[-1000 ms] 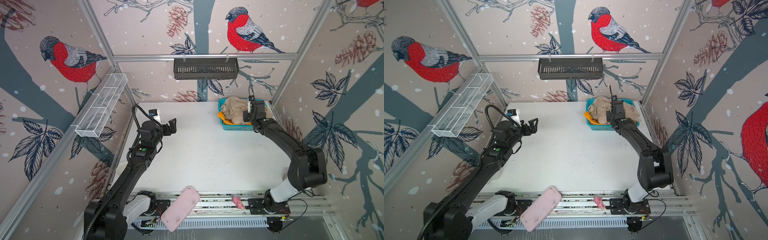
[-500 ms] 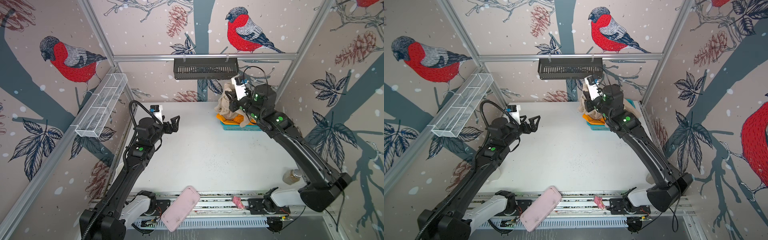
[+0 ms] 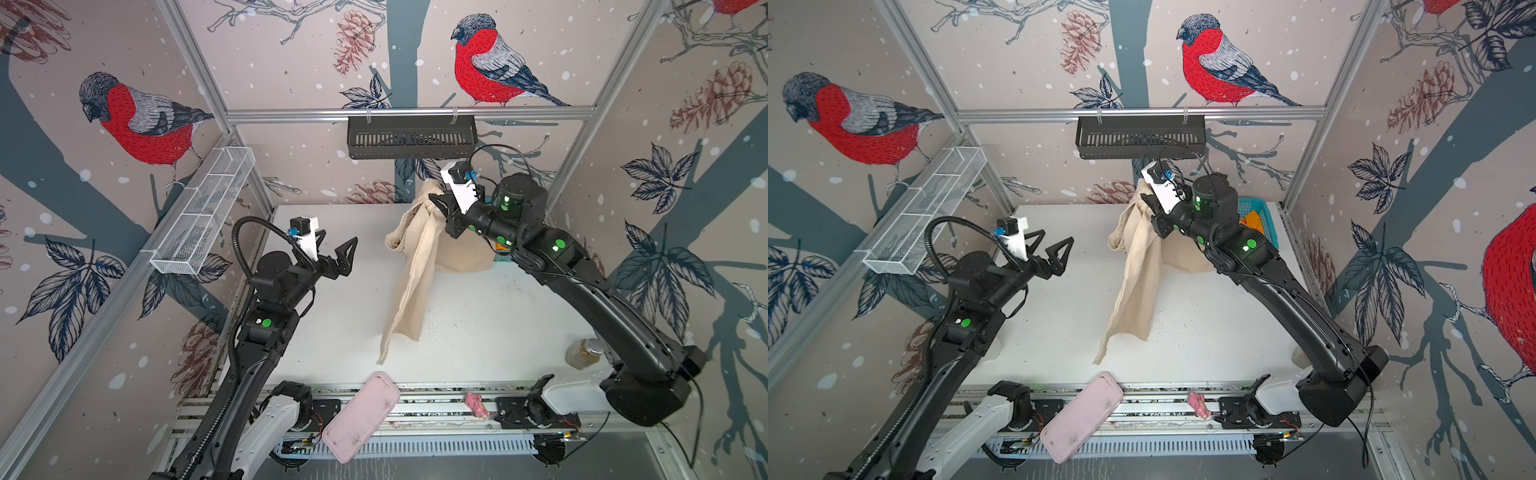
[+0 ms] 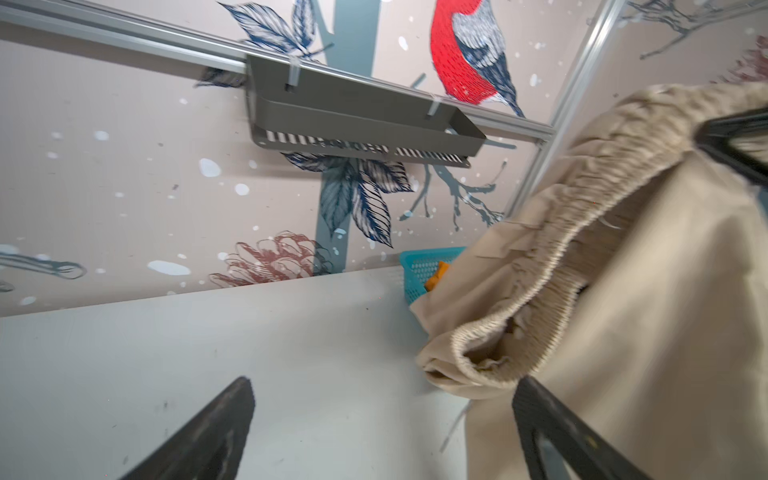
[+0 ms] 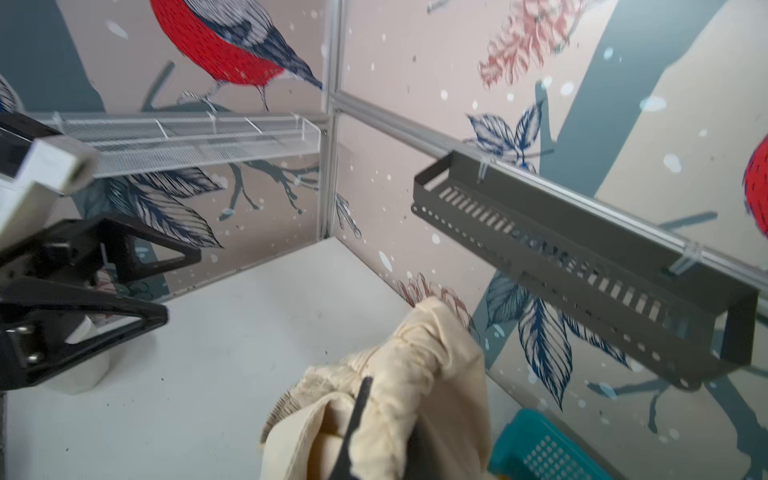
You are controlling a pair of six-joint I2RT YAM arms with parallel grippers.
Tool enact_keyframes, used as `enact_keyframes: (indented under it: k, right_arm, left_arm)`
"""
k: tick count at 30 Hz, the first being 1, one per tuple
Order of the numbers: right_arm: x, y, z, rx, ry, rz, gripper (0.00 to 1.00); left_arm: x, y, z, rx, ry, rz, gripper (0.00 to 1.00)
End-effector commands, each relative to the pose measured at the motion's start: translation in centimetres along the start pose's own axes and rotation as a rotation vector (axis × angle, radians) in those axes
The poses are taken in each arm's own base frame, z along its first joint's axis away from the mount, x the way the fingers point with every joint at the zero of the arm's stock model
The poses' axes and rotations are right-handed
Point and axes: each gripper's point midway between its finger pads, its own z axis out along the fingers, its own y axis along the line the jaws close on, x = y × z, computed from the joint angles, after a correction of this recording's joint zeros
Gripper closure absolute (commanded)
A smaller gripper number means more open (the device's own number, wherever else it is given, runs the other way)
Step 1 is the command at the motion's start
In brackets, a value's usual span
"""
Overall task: Fold and stack the shorts
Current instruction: 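Lift the beige shorts with the right gripper while the left arm reaches over, then grasp the shorts' waistband with the left gripper beside the right gripper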
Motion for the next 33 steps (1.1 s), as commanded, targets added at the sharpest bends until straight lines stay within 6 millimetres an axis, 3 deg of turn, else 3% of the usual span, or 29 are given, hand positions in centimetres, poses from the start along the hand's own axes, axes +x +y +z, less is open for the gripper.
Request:
enact_keyframes:
  k: [1,4,8,15,20,27,29,31,33]
  right_arm:
    - [-0.2,-0.9,-1.6,-0.061,-0.074,0.077,0.98]
    - [-0.2,-2.2,-3.8,-0.080,-0.130,0.121,0.98]
    - [-0.3,-2.1,-6.0,-0.143,-0.184,0.119,0.98]
    - [0.8,-3.0,-7.2,-0.176,-0.178,0.153,0.98]
    - [1.2,-3.0,-7.6,-0.186,-0.184,0.161,0.98]
    - [1.9,-3.4,-7.4,-0.193,-0.181,0.185,0.98]
    - [2.2,-3.5,-7.3,-0.196,-0.175,0.189,0.98]
    - [2.5,-3.5,-7.2,-0.197,-0.170,0.193,0.98]
    - [2.9,-3.7,-7.1,-0.191,-0.171,0.193,0.98]
  left_arm:
    - [1.2,-3.4,1.2,0.226,0.020,0.028,0.03]
    - [3.5,-3.9,2.9,0.268,0.089,0.046,0.03]
    - [6.3,-5.0,4.7,0.295,0.106,0.132,0.03]
    - [9.8,-7.4,9.4,0.344,0.209,0.287,0.03]
    - [10.6,-8.1,11.2,0.400,0.225,0.310,0.03]
    - [11.0,-10.7,12.7,0.488,0.230,0.335,0.04]
    - [11.4,-10.6,13.1,0.486,0.239,0.337,0.06]
    - [10.4,-10.7,13.8,0.483,0.220,0.349,0.08]
    - [10.8,-10.7,14.5,0.490,0.242,0.350,0.16]
